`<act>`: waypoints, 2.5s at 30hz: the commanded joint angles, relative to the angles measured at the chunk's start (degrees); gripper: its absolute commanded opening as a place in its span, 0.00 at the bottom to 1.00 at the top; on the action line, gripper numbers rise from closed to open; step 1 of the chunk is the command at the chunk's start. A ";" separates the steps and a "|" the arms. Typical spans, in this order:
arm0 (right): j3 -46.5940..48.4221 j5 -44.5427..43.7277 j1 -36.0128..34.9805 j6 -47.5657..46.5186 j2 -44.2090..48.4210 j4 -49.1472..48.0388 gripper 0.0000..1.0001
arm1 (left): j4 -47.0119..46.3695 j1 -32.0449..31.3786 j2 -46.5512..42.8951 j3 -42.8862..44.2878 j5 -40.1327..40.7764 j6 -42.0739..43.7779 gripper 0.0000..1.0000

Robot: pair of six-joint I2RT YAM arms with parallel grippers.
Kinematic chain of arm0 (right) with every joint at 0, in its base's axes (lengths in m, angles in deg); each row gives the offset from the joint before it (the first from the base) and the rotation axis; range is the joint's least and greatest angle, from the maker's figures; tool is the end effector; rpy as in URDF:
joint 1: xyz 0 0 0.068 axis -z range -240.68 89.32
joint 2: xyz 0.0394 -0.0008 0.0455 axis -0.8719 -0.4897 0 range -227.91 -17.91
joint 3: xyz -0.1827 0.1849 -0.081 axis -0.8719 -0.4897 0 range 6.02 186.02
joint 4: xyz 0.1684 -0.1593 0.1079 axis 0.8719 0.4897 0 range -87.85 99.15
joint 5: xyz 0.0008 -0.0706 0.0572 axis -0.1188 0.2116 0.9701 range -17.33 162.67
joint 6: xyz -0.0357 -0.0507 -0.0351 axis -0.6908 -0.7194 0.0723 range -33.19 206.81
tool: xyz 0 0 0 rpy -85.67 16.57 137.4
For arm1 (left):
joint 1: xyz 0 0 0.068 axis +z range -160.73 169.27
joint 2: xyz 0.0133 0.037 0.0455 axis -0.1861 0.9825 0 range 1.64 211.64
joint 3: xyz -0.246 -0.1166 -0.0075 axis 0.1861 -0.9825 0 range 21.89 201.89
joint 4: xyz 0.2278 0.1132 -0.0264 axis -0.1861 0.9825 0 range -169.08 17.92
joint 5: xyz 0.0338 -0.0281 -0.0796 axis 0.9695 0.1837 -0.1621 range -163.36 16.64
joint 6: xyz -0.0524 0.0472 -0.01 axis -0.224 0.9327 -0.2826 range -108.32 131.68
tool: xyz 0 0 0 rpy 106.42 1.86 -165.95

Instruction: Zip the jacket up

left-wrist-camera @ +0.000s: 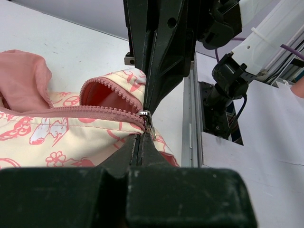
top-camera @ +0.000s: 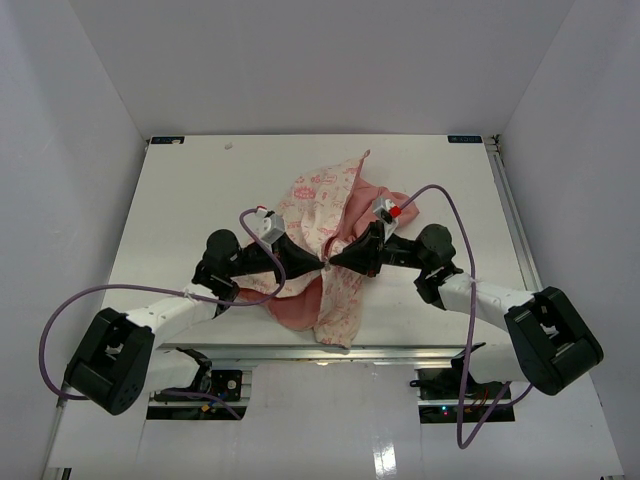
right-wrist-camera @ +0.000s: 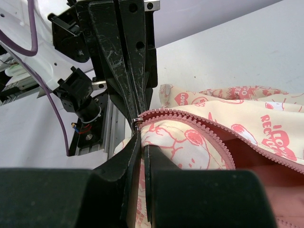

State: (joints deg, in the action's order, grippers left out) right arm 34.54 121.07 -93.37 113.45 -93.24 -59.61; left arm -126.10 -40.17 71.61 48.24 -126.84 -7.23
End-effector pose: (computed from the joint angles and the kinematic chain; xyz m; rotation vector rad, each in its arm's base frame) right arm 0.2032 0.1826 0.2643 -0.8542 1.2973 1.3874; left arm 0.1970 -0.1652 0.2462 0.9383 1.4229 -1.3441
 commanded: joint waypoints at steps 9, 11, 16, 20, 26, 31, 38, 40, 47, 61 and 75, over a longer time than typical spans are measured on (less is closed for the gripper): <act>8.63 -4.67 2.21 -2.18 1.11 -2.76 0.08 | 11.19 -2.95 1.50 1.04 -3.82 5.69 0.00; 9.25 -4.50 2.26 -2.11 0.98 -2.36 0.08 | 12.17 -3.18 1.98 1.34 -3.79 6.38 0.00; 10.50 -4.07 2.19 -2.76 0.67 0.79 0.08 | 14.62 -3.39 2.80 2.22 -1.88 7.21 0.00; 10.26 -4.11 2.19 -3.95 -0.12 5.07 0.08 | 16.59 -3.34 3.40 2.82 3.53 5.60 0.00; 6.46 -4.72 1.68 -4.59 -1.14 6.75 0.10 | 17.18 -3.34 6.34 3.18 9.42 1.46 0.00; 5.50 -8.50 0.00 -9.14 -1.09 14.68 0.24 | 13.23 -3.25 9.61 2.09 9.54 -2.46 0.00; 4.21 -18.09 -0.79 -17.33 4.34 28.27 0.44 | 8.48 -2.95 13.03 2.05 2.43 -6.96 0.00; 4.77 -22.75 -0.79 -19.44 7.28 33.99 0.46 | 7.51 -2.41 13.84 2.08 -0.17 -8.88 0.00; 8.76 -31.20 -2.13 -28.00 13.31 42.73 0.52 | 6.22 -1.06 14.70 1.73 -4.47 -12.34 0.00; -8.84 -31.05 -15.59 -53.04 28.94 32.54 0.57 | 1.06 1.14 15.28 0.29 -9.53 -18.19 0.00; -11.16 -58.79 -35.93 -69.84 20.54 22.08 0.53 | -3.69 1.78 16.29 -0.95 -11.23 -21.57 0.00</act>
State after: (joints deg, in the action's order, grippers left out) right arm 23.98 73.88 -125.63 50.69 -71.07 -29.67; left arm -126.69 -38.77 87.73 48.39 -135.77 -27.48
